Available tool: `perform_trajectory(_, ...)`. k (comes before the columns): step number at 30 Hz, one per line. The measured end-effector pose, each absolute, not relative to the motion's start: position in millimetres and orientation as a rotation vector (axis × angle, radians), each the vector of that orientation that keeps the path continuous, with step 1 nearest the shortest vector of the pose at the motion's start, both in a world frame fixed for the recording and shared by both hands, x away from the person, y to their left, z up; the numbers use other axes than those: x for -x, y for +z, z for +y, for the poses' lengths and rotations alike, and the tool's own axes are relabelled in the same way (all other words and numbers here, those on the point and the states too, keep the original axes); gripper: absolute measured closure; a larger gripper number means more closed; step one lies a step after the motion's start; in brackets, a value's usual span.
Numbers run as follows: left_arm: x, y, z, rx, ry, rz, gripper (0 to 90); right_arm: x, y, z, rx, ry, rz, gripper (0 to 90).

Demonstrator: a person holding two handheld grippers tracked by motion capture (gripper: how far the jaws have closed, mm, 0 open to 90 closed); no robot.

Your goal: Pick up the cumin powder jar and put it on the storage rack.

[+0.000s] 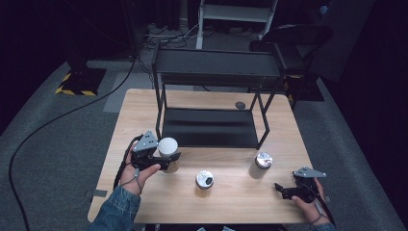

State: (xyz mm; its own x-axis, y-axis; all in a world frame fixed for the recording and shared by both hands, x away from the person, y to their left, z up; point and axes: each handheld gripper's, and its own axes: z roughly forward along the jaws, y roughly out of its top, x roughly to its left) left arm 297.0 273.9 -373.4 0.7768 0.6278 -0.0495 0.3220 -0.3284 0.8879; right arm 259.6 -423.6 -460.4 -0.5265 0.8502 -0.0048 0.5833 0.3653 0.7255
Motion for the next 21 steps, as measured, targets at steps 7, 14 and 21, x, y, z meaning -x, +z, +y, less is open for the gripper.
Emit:
perform_trajectory(7, -313, -370, 268, -1.932, 0.371, 0.736, 33.3, -260, -460, -425, -1.246, 0.966, 2.255, 0.9)
perform_trajectory(14, -328, -364, 261, -1.937, 0.365, 0.764, 33.2, -260, -461, -426, -1.243, 0.97, 2.255, 1.9)
perform_trajectory(21, -338, -360, 253, -1.957, 0.39, 0.795, 33.3, -260, -461, -426, -1.242, 0.97, 2.256, 1.9)
